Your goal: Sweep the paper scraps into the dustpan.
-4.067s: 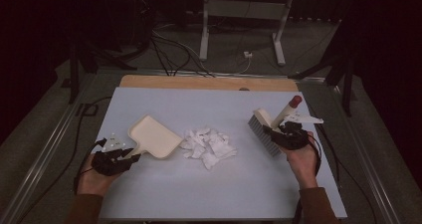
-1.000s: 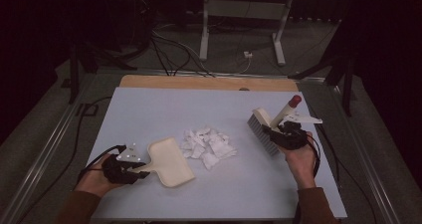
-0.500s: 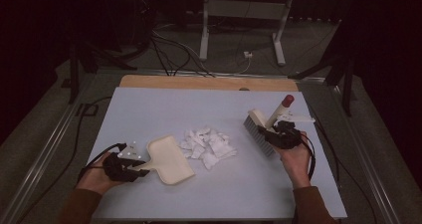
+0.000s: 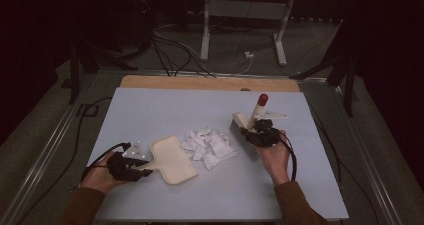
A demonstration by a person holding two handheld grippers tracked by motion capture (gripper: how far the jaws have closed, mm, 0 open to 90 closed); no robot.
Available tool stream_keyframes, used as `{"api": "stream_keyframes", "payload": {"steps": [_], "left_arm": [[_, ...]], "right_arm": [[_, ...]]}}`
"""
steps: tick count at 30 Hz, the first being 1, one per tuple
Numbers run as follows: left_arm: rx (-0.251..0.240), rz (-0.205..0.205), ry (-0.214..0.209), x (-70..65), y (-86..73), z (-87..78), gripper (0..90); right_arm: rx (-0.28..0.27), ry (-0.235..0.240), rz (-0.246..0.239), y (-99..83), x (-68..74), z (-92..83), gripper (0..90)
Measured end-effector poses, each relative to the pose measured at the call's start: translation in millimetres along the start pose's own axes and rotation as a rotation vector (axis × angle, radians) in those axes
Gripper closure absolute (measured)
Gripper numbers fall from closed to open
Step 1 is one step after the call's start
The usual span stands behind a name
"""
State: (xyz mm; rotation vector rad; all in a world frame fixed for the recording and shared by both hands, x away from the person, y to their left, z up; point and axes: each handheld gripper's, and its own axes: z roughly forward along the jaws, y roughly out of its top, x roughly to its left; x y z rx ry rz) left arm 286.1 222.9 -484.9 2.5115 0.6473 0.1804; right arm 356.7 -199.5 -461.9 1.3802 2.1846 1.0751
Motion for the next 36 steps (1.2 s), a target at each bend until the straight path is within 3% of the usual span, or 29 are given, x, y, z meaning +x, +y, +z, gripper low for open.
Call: {"api": "stream_keyframes", "payload": {"steps": [5,17,36], "left_arm": [[0.000,-0.001,-0.004,0.8,0.5,1.2,66.6],[0.005,0.004,-0.008,1.8,3.9,3.8,66.6],[-0.003,0.018,-0.016,-0.9,16.3,12.1,66.6]], "right_arm": [[0.016,-0.004,-0.015,0.1,14.2,12.6,66.9],[0.020,0.045,-0.066,4.6,49.2,27.3,66.9],[0.019,0.105,-0.106,6.9,77.2,35.1,66.9]]}}
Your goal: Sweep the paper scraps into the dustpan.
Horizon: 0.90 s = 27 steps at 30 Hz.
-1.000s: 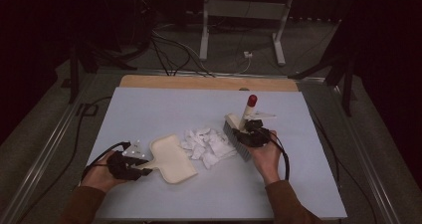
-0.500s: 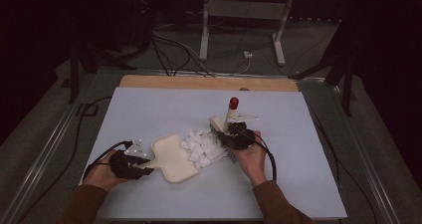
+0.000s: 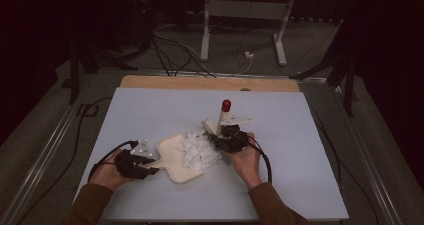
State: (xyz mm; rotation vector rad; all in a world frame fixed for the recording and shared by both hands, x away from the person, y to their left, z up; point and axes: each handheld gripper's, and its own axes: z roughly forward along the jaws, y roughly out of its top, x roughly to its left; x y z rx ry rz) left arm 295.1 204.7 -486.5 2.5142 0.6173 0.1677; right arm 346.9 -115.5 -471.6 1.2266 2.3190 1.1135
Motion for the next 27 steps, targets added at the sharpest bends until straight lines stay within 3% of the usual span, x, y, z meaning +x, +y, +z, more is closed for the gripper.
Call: {"api": "stream_keyframes", "payload": {"steps": [14,27], "left_arm": [[-0.007,0.001,-0.003,-0.5,6.1,5.1,66.5],[-0.014,-0.003,-0.003,-0.2,10.1,9.2,66.5]], "right_arm": [[0.001,0.040,-0.041,1.2,17.8,3.3,66.9],[-0.009,0.091,-0.090,4.2,42.7,1.3,66.9]]}}
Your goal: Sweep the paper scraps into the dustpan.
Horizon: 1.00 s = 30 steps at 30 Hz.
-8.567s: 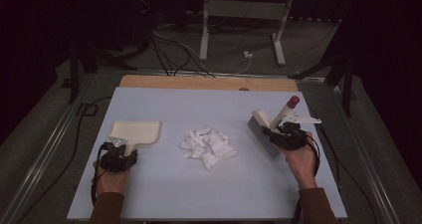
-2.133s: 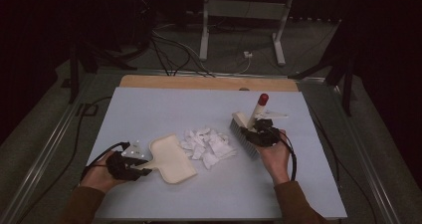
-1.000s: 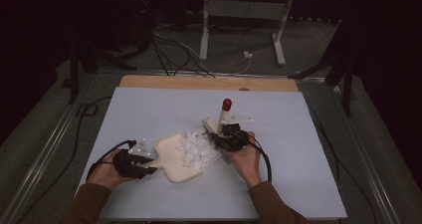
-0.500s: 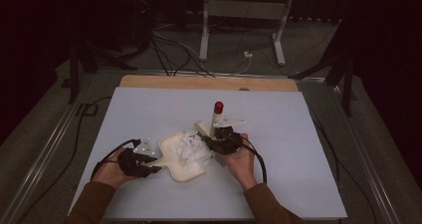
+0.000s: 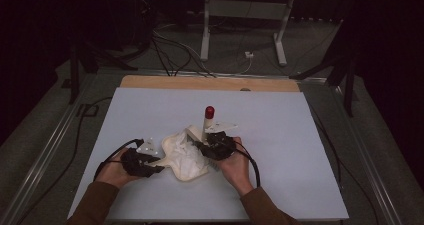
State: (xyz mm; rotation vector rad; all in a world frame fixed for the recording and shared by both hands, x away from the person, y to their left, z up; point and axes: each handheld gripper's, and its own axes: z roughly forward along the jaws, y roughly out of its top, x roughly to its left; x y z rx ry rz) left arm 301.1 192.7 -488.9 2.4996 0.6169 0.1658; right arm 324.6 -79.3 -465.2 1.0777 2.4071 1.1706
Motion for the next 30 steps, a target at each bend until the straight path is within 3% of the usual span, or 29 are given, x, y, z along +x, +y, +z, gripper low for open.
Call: {"api": "stream_keyframes", "payload": {"steps": [13,17,30], "left_arm": [[-0.015,0.003,-0.005,-3.2,3.3,4.0,66.5],[-0.016,0.004,-0.003,-3.7,2.9,4.8,66.5],[-0.035,0.004,0.001,-5.8,-4.8,8.7,66.5]], "right_arm": [[-0.012,0.032,-0.014,8.0,16.1,4.6,66.9],[0.004,0.031,-0.041,7.6,21.5,8.6,66.8],[-0.024,0.007,-0.010,9.7,7.0,-1.9,66.9]]}}
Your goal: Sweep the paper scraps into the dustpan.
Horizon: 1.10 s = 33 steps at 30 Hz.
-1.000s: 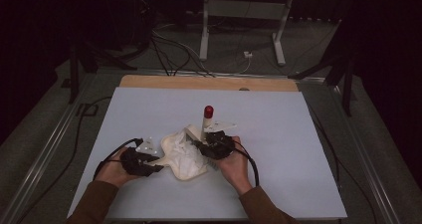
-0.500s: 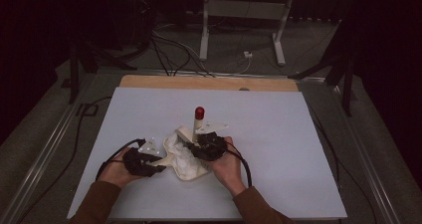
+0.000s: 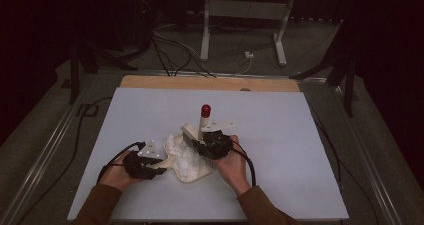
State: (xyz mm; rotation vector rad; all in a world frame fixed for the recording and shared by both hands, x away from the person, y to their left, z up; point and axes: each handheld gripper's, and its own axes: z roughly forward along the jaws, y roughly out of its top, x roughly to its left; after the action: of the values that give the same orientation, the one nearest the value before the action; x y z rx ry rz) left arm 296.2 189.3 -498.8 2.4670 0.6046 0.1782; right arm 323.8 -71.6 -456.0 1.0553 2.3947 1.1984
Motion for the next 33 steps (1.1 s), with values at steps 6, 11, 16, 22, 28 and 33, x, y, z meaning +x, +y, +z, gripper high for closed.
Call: {"api": "stream_keyframes", "payload": {"steps": [6,11,16,22,28,33], "left_arm": [[-0.007,0.001,0.003,-1.3,-2.2,0.0,66.5],[-0.015,0.001,0.003,-1.7,-4.1,-0.4,66.5],[-0.020,0.001,0.002,-1.9,-4.2,-0.9,66.5],[-0.021,0.005,0.005,-2.0,-4.3,-1.8,66.5],[-0.025,0.004,0.005,-2.5,-6.0,-3.0,66.5],[-0.025,0.001,0.006,-2.3,-10.8,-5.7,66.5]], "right_arm": [[-0.019,-0.008,0.012,3.8,-5.1,-4.7,66.8],[-0.035,-0.015,0.023,8.1,-9.8,-9.8,66.8],[-0.047,-0.015,0.031,11.1,-13.6,-13.7,66.9],[-0.064,-0.013,0.031,15.7,-16.6,-20.8,66.8],[-0.041,-0.006,-0.016,18.0,-17.8,-27.4,66.8],[-0.038,-0.019,-0.011,17.0,-26.2,-32.9,66.8]]}}
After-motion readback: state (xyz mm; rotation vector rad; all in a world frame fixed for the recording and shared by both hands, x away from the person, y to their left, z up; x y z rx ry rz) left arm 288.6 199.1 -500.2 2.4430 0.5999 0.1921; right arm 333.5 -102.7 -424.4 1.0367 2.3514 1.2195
